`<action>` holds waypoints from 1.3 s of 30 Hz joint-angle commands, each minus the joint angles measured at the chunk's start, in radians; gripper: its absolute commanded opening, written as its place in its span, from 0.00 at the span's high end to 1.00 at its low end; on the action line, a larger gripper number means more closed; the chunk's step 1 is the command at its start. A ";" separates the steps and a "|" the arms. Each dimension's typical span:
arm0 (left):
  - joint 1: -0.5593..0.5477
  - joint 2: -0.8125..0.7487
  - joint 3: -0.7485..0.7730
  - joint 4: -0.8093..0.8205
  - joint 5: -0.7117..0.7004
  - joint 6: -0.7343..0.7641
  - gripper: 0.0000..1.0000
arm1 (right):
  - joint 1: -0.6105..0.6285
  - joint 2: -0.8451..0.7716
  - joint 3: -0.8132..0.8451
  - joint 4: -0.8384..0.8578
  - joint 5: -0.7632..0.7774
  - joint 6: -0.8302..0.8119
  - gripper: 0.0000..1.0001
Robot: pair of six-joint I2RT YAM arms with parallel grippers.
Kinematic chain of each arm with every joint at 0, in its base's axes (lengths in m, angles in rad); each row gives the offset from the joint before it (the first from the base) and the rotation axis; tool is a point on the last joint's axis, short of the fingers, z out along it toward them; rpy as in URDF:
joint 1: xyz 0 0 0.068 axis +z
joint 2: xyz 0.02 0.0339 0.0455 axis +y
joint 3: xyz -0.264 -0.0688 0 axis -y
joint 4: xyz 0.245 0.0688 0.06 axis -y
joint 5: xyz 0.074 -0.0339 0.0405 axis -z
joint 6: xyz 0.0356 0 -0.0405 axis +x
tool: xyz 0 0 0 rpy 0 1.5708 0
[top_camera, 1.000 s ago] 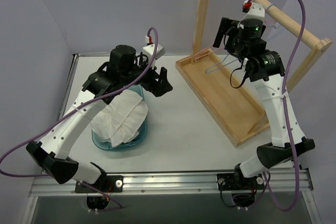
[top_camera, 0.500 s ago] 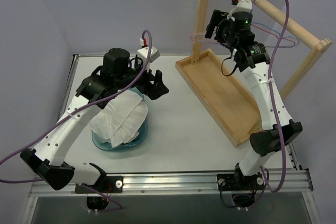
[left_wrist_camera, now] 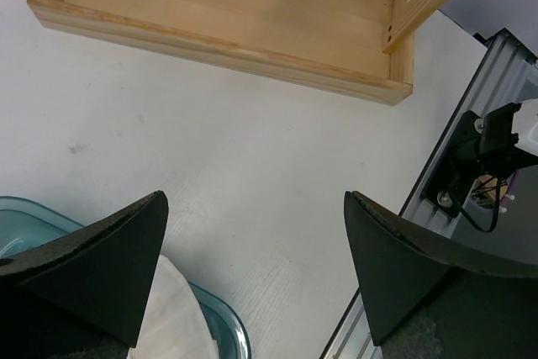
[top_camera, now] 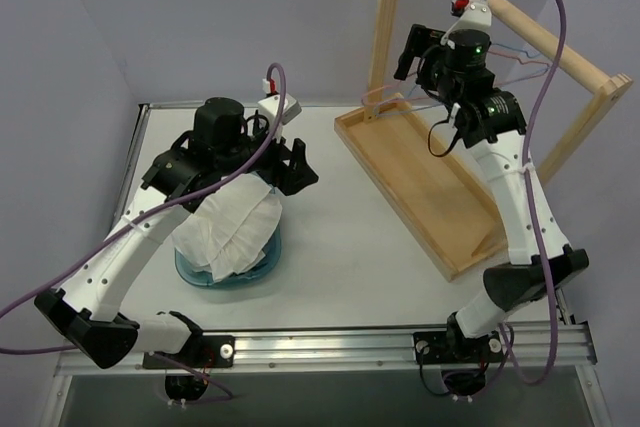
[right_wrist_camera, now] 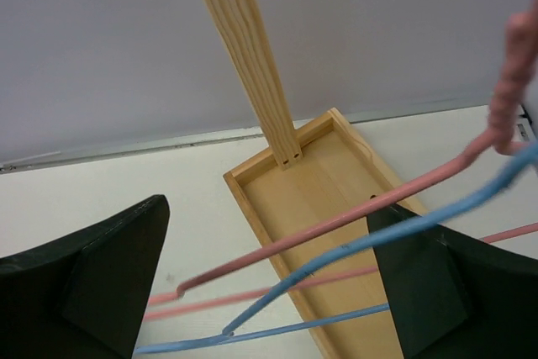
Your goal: Remove the skirt from the hanger
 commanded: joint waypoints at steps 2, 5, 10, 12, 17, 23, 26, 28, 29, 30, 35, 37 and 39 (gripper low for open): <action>0.011 -0.064 -0.017 0.047 0.011 -0.043 0.06 | 0.021 -0.181 -0.084 -0.004 0.083 -0.025 0.00; 0.018 -0.084 -0.036 0.062 0.007 -0.078 0.06 | 0.023 -0.266 -0.114 -0.045 0.097 -0.035 0.00; 0.027 -0.124 -0.057 0.064 0.007 -0.133 0.06 | 0.023 -0.332 -0.126 -0.171 0.120 -0.058 0.00; 0.033 -0.142 -0.071 0.064 0.011 -0.155 0.06 | 0.023 -0.383 -0.150 -0.195 0.118 -0.058 0.00; 0.054 -0.222 -0.137 0.110 -0.005 -0.274 0.06 | 0.023 -0.545 -0.306 -0.235 0.126 -0.025 0.00; 0.114 -0.400 -0.295 0.169 -0.035 -0.443 0.06 | 0.023 -0.708 -0.515 -0.277 0.077 0.055 0.00; 0.125 -0.503 -0.413 0.222 -0.032 -0.527 0.06 | 0.023 -0.805 -0.633 -0.260 0.057 0.077 0.00; 0.127 -0.599 -0.520 0.284 -0.010 -0.599 0.06 | 0.021 -0.886 -0.706 -0.241 0.023 0.090 0.00; 0.128 -0.633 -0.557 0.303 -0.005 -0.625 0.06 | 0.021 -0.915 -0.724 -0.237 0.013 0.098 0.00; 0.128 -0.702 -0.592 0.320 -0.004 -0.650 0.06 | 0.021 -0.943 -0.747 -0.228 -0.001 0.100 0.00; 0.128 -0.874 -0.761 0.367 0.004 -0.750 0.06 | 0.021 -1.110 -0.844 -0.200 -0.029 0.115 0.00; 0.128 -0.937 -0.789 0.363 0.002 -0.785 0.06 | 0.020 -1.138 -0.851 -0.217 -0.032 0.129 0.00; 0.128 -0.983 -0.827 0.367 0.014 -0.808 0.06 | 0.020 -1.149 -0.870 -0.246 -0.009 0.164 0.00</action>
